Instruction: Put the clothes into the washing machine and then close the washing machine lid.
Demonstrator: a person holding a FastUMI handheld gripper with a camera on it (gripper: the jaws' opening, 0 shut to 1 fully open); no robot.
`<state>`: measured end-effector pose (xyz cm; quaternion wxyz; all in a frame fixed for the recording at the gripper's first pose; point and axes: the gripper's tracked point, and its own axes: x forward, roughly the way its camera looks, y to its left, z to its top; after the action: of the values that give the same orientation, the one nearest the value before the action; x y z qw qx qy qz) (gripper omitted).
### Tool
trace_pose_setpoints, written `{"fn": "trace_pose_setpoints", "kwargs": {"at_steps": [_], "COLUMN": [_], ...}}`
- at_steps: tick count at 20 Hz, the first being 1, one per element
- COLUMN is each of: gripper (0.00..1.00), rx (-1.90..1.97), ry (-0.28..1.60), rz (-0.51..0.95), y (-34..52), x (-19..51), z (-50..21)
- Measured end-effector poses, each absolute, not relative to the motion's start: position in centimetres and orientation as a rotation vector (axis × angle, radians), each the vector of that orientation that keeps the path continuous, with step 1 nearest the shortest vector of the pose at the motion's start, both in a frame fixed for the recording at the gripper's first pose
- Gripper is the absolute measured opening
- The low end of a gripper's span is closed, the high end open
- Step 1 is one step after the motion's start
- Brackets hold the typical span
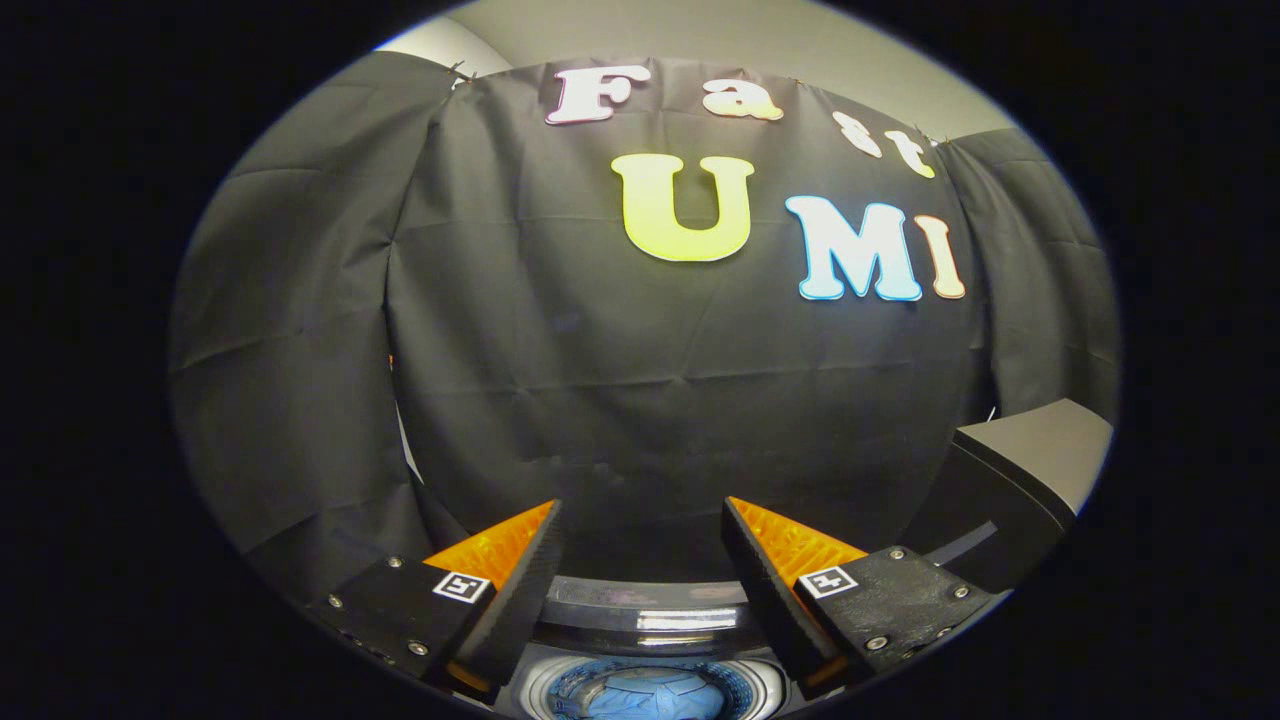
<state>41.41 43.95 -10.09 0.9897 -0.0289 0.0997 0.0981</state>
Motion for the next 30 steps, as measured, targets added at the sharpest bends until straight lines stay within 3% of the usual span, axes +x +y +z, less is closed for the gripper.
{"fn": "trace_pose_setpoints", "kwargs": {"at_steps": [14,24,30], "gripper": [0.96,0.96,0.96], "rx": [-0.056,-0.076,-0.083], "ry": [0.161,0.284,0.288], "rz": [0.221,0.250,0.264], "y": [43.4,41.4,40.6], "x": [37.1,32.6,31.1], "z": [-11.9,-18.6,-18.0]}}
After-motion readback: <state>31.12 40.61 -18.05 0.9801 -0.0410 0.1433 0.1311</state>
